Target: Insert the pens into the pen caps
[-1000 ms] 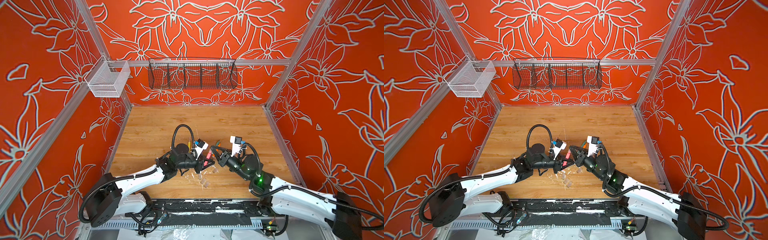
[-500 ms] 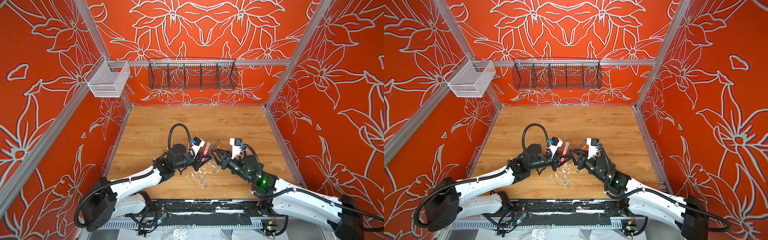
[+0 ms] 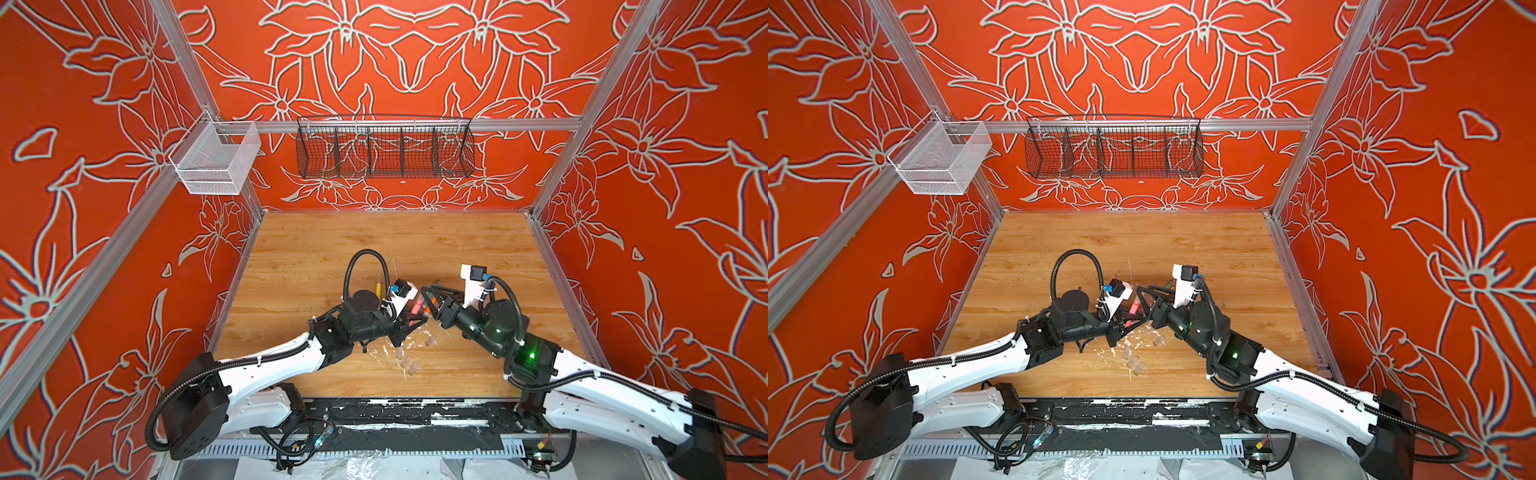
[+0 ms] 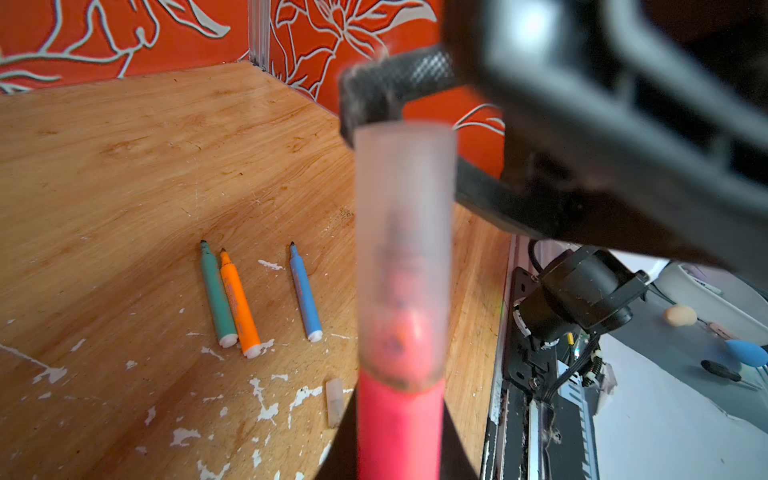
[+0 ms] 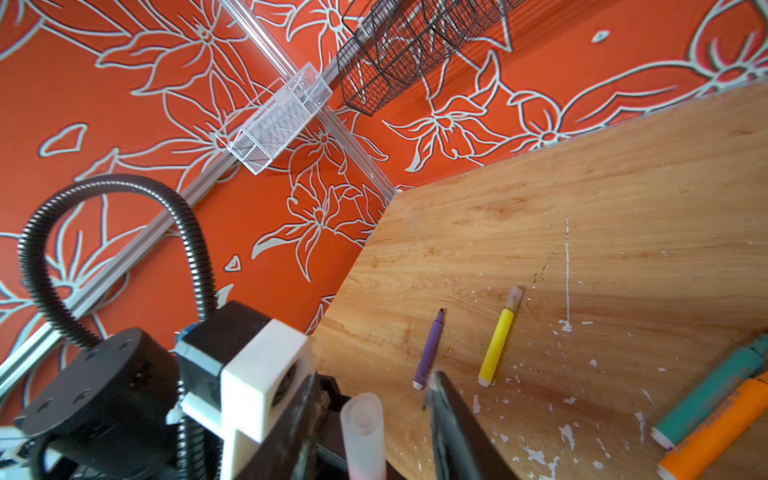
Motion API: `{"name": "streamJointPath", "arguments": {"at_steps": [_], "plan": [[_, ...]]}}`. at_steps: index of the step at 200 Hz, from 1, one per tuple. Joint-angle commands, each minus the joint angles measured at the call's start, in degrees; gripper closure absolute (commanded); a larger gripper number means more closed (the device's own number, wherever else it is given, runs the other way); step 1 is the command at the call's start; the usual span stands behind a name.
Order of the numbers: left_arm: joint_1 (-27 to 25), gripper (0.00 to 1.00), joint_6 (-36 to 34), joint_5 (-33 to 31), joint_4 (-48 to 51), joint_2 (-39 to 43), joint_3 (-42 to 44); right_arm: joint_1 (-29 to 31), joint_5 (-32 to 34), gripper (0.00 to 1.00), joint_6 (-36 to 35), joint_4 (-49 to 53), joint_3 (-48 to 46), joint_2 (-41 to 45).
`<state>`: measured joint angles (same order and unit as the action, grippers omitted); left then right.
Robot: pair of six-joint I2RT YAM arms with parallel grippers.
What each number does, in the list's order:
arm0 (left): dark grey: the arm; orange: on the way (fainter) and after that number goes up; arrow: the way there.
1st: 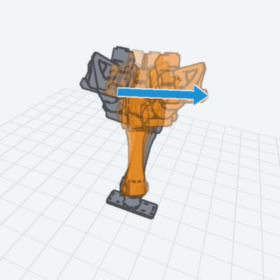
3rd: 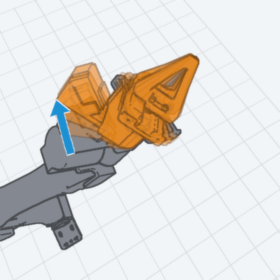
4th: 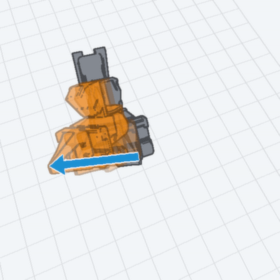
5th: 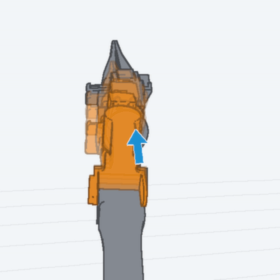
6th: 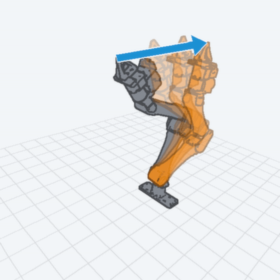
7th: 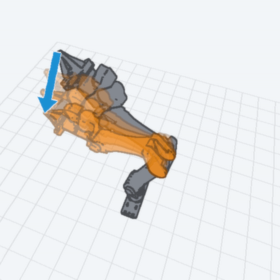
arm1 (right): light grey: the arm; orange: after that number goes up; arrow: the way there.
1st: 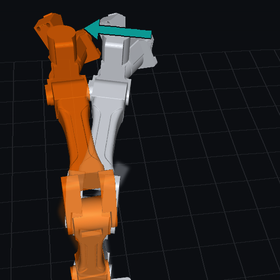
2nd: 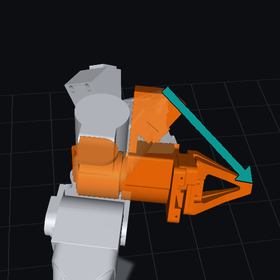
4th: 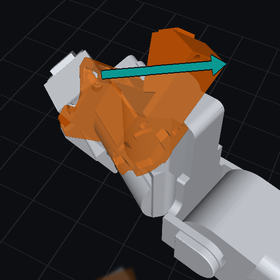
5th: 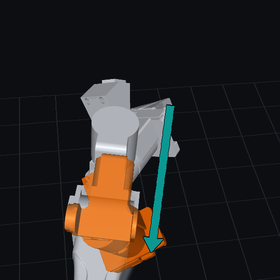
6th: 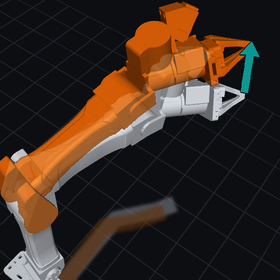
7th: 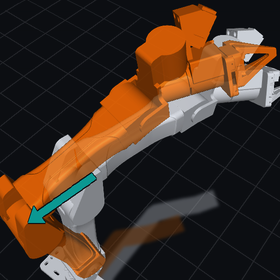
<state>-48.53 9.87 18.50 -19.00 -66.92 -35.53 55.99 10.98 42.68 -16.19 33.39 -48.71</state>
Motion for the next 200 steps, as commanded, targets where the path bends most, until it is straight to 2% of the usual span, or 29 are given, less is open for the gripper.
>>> {"name": "streamJointPath", "arguments": {"at_steps": [1, 28, 65, 85, 121, 142, 178, 200], "plan": [[-0.68, 1.00, -1.67, -0.73, 0.28, 0.67, -1.37, 0.12, 1.13, 0.60, 0.06, 1.50, 2.75, -1.34], [-0.94, 1.00, -1.95, -1.01, 0.81, 0.29, -1.78, 0.10, -0.29, 0.68, -0.54, 2.10, 4.79, -3.31], [-1.00, 1.00, -2.13, -1.19, 0.99, -0.04, -1.91, 0.13, -1.54, 0.71, -0.93, 3.25, 6.69, -5.40], [-1.04, 1.00, -2.15, -1.34, 1.06, 0.12, -1.92, 0.09, -1.79, 0.81, -0.51, 3.43, 6.54, -6.11], [-1.04, 1.00, -1.88, -2.31, 0.75, 0.16, -1.65, 0.17, -3.93, 0.90, 1.45, 3.02, 5.16, -7.00], [-1.04, 1.00, -1.33, -3.54, 0.42, 0.38, -1.33, 0.18, -5.73, 1.00, 2.62, 3.00, 4.61, -8.18], [-0.86, 1.00, -0.49, -7.10, -0.48, 2.35, -1.02, 0.37, -8.55, 1.00, 4.80, 2.23, 3.10, -10.38], [0.93, 1.00, 0.85, -8.92, -1.30, 2.99, -2.58, 0.57, -10.41, 1.00, 5.02, 1.43, 1.50, -10.40]]}}
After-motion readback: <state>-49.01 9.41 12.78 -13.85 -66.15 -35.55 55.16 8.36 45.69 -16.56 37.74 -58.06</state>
